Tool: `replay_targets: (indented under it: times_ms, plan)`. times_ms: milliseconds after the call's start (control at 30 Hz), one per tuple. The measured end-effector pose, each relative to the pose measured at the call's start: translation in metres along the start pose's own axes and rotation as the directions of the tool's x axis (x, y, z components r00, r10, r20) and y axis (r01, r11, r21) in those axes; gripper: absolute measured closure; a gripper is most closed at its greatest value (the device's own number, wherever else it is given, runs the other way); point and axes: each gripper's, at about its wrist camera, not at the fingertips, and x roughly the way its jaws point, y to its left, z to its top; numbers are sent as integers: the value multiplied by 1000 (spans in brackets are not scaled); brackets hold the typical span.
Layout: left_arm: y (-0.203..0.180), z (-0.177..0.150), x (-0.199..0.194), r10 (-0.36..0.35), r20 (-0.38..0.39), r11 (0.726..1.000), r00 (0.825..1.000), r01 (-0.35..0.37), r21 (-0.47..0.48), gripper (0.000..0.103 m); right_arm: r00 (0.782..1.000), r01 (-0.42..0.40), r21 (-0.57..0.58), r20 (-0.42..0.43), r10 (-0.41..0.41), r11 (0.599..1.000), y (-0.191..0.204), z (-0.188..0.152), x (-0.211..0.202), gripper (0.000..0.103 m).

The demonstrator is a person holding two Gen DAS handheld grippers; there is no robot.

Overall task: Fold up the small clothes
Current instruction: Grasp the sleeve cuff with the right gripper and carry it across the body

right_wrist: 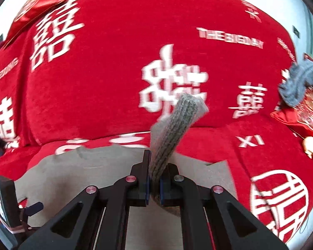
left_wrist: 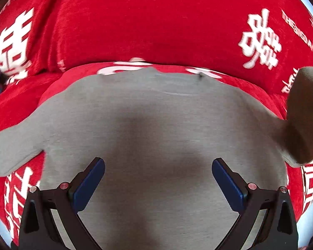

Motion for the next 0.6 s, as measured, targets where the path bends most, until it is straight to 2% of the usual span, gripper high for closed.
replay_targets:
  times_ms: [233,600]
  plan:
    - [56,-3,-2,6,0,995,1000,-6,-98,0,997,-69,-106,-50,64,992,84,-13,20,96]
    - [128,-16,-3,23,-9,976,1000,-24,-215,0,982,-166,-238,-129,139,957,184,-52,39,96]
